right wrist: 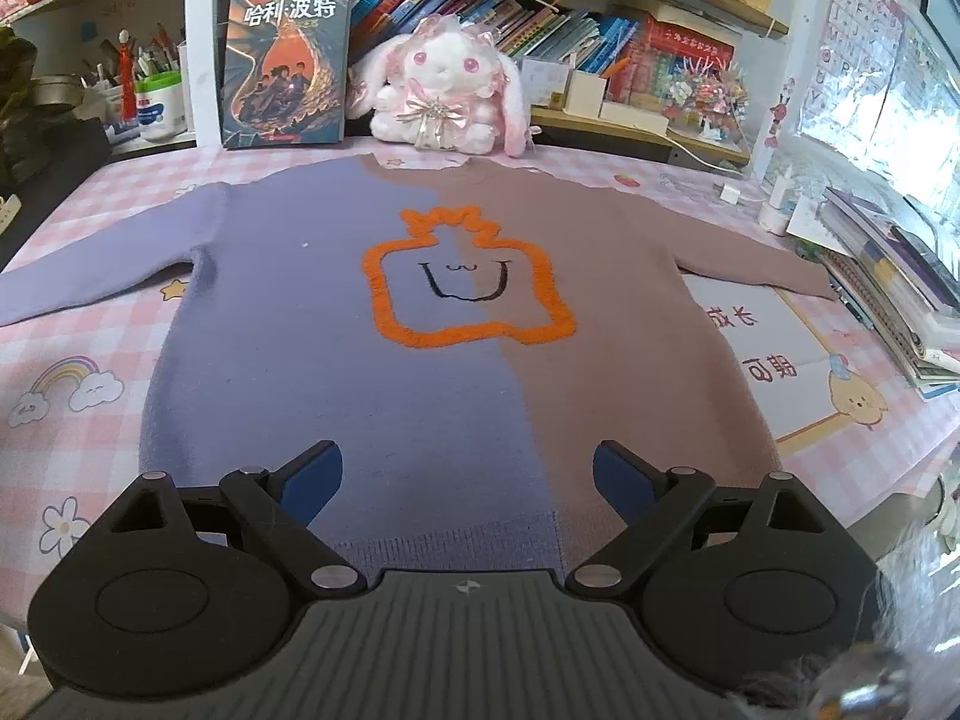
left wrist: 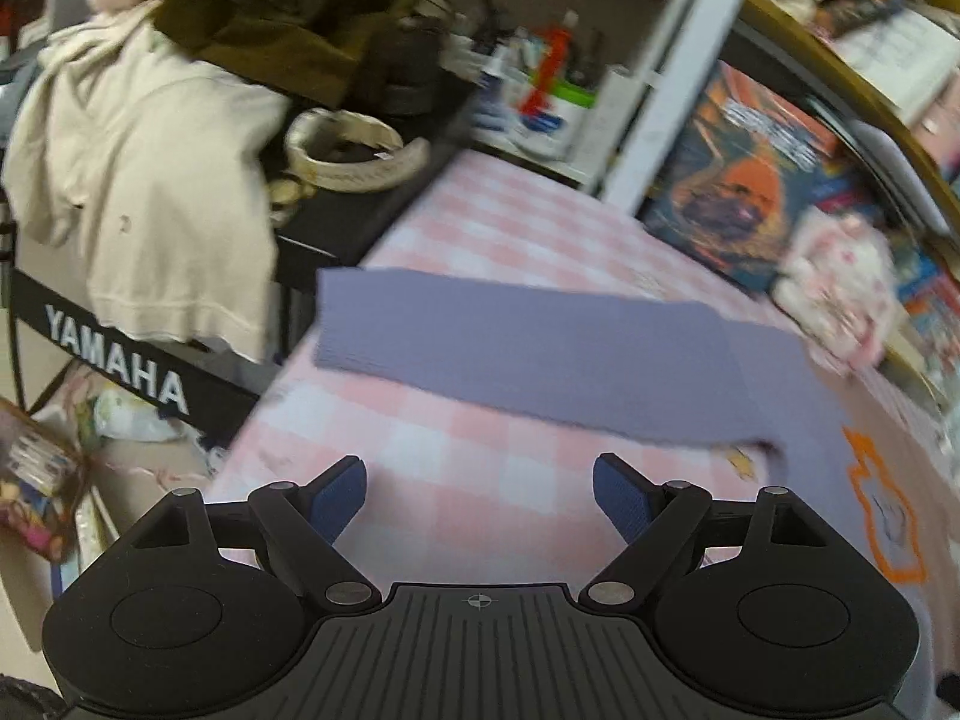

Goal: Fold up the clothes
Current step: 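Grasp the lavender sleeve cuff with the left tool and lift it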

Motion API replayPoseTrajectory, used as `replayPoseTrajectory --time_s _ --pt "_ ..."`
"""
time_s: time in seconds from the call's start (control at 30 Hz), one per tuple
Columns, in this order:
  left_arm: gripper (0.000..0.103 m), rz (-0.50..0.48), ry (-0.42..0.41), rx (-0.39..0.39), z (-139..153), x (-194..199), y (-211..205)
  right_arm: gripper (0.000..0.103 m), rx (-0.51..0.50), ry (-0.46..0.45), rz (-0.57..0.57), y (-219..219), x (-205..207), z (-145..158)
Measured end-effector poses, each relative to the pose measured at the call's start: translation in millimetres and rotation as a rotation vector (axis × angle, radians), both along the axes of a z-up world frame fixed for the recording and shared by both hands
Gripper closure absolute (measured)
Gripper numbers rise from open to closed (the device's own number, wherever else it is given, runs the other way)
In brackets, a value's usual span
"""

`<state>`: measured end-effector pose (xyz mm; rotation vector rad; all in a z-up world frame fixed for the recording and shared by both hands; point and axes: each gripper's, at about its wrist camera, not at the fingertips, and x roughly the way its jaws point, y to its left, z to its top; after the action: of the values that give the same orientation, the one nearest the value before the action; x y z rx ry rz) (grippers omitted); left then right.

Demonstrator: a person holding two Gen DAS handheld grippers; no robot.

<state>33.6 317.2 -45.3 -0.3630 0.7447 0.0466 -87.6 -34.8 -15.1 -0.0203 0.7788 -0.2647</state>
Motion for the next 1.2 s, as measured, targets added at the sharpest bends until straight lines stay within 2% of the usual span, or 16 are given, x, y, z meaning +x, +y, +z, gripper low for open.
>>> replayPoseTrajectory --time_s 0.07,0.2,0.37,0.47,0.6,0.7,0.77,0.8,0.83,0.87,0.93,1.07,1.2 --pt "0.018 0.051 -0.003 -0.008 -2.0 4.0 9.9 0.012 -0.003 0.002 -0.004 -0.7 0.3 -0.1" --pt "0.022 0.119 -0.026 -0.075 -8.1 14.0 31.4 0.012 -0.01 0.007 -0.013 -2.2 0.8 -0.2" --pt "0.037 0.141 -0.085 -0.148 -13.6 25.1 43.3 0.012 -0.015 0.015 -0.026 -4.4 0.2 -1.2" --pt "0.038 0.144 -0.101 -0.194 -16.2 32.5 43.8 0.012 -0.015 0.02 -0.046 -7.8 -1.8 -2.2" --pt "0.038 0.136 -0.115 -0.201 -17.7 43.8 38.5 0.012 -0.013 0.024 -0.071 -12.6 -3.3 -2.7" --pt "0.04 0.162 -0.117 -0.237 -18.8 53.7 39.8 0.012 -0.014 0.026 -0.078 -14.7 -4.1 -3.3" --pt "0.056 0.19 -0.11 -0.258 -20.3 58.2 42.1 0.012 -0.015 0.027 -0.081 -15.9 -4.1 -3.3" --pt "0.069 0.21 -0.099 -0.261 -20.8 59.8 43.2 0.012 -0.016 0.028 -0.083 -16.6 -4.1 -3.2" --pt "0.077 0.232 -0.086 -0.263 -21.5 60.5 44.8 0.012 -0.016 0.028 -0.085 -17.3 -4.0 -3.1" --pt "0.079 0.245 -0.077 -0.266 -21.9 60.5 46.4 0.012 -0.017 0.028 -0.087 -18.1 -4.0 -3.1" --pt "0.091 0.27 -0.059 -0.272 -22.6 60.4 49.5 0.012 -0.017 0.03 -0.092 -19.8 -3.7 -3.1" --pt "0.099 0.289 -0.041 -0.275 -22.9 60.6 51.2 0.012 -0.017 0.035 -0.084 -20.9 -1.8 -3.6" --pt "0.1 0.264 -0.066 -0.263 -13.0 57.0 43.1 0.012 -0.012 0.034 -0.065 -24.5 -0.3 -4.9"
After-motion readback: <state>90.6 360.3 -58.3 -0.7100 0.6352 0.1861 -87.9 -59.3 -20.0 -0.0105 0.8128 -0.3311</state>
